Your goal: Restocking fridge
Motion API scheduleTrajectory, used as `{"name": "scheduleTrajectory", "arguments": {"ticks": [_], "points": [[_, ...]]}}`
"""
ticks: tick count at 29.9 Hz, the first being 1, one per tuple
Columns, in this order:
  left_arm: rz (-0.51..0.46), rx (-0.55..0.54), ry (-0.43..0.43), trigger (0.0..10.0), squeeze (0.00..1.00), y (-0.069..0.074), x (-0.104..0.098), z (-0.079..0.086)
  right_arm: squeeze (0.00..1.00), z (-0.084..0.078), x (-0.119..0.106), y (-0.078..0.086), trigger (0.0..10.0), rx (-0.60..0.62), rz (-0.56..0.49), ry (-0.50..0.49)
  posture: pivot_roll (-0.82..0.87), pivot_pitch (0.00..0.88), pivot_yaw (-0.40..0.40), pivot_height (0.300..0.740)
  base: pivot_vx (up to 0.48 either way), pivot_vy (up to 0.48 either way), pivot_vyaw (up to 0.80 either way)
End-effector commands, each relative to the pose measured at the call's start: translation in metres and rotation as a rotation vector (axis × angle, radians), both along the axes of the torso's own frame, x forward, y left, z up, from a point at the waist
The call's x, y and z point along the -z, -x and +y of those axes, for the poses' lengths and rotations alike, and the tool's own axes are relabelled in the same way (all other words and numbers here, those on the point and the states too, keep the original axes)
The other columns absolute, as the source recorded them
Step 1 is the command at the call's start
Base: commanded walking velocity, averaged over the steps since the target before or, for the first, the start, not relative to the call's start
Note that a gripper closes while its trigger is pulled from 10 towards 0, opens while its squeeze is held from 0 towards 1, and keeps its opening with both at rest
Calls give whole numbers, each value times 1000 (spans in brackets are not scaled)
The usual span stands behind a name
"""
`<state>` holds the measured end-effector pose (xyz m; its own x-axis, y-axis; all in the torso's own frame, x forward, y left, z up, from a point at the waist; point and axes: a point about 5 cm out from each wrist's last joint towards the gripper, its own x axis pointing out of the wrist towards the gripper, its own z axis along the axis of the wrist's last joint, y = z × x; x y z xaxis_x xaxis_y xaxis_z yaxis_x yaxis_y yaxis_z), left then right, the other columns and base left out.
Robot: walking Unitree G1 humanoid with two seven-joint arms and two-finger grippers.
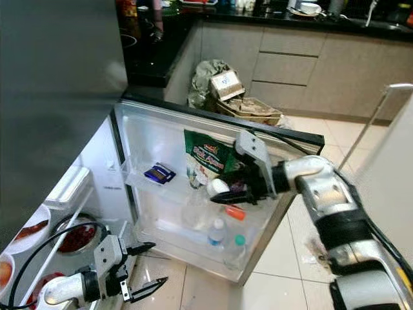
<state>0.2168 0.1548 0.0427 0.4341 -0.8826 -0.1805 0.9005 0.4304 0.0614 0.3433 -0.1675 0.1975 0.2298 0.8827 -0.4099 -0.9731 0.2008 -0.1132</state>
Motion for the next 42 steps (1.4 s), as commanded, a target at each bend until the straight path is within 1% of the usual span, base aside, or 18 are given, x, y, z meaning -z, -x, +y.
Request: {"name": "scheduleTrajectory", "arguments": {"ticks": [1,3,4,7,8,10,15,16,20,23,24,25,26,29,32,37,42], "points": [[-8,18,-6,10000,0,3,-1,-5,0,-2,-1,-6,0,34,-27,15,6,0,-86,740,0,0,0],[-14,25,-9,10000,0,4,-3,-8,0,3,-6,-15,0,68,-65,26,12,0,-85,740,0,0,0],[-14,25,-9,10000,0,4,-3,-8,0,3,-6,-15,0,68,-65,26,12,0,-85,740,0,0,0],[-31,49,-19,10000,0,4,-7,-11,0,6,-11,-26,0,119,-96,51,19,0,-81,740,0,0,0],[-31,49,-19,10000,0,4,-7,-11,0,6,-11,-26,0,119,-96,51,19,0,-81,740,0,0,0],[-45,59,-28,10000,0,3,-10,-11,0,8,-13,-32,0,145,-122,82,18,0,-79,740,0,0,0],[-60,64,-34,10000,0,0,-13,-11,0,12,-17,-38,0,179,-154,89,18,0,-75,740,0,0,0],[-67,69,-35,10000,0,-1,-14,-12,0,15,-20,-41,0,194,-169,79,19,0,-73,740,0,0,0],[-72,74,-37,10000,0,-2,-16,-13,0,18,-22,-43,0,202,-180,65,22,0,-71,740,0,0,0],[-79,84,-41,10000,0,-2,-18,-15,0,25,-25,-47,0,222,-201,16,30,0,-67,740,0,0,0],[-79,84,-41,10000,0,-2,-18,-15,0,25,-25,-47,0,222,-201,16,30,0,-67,740,0,0,0],[-81,89,-42,10000,0,-2,-19,-16,0,29,-26,-49,0,241,-212,-9,36,0,-65,740,0,0,0],[-81,89,-42,10000,0,-2,-19,-16,0,29,-26,-49,0,241,-212,-9,36,0,-65,740,0,0,0],[-86,101,-43,10000,0,-1,-23,-18,0,36,-29,-55,0,297,-243,-41,41,0,-62,740,0,0,0],[-87,105,-41,10000,0,-1,-23,-19,0,37,-30,-57,0,327,-265,-38,45,0,-63,740,0,0,0],[-92,111,-34,10000,0,1,-26,-23,0,40,-30,-61,0,377,-321,3,56,0,-66,740,0,0,0],[-94,119,-27,10000,0,3,-28,-25,0,44,-28,-62,0,387,-325,5,58,0,-64,740,0,0,0]]}}
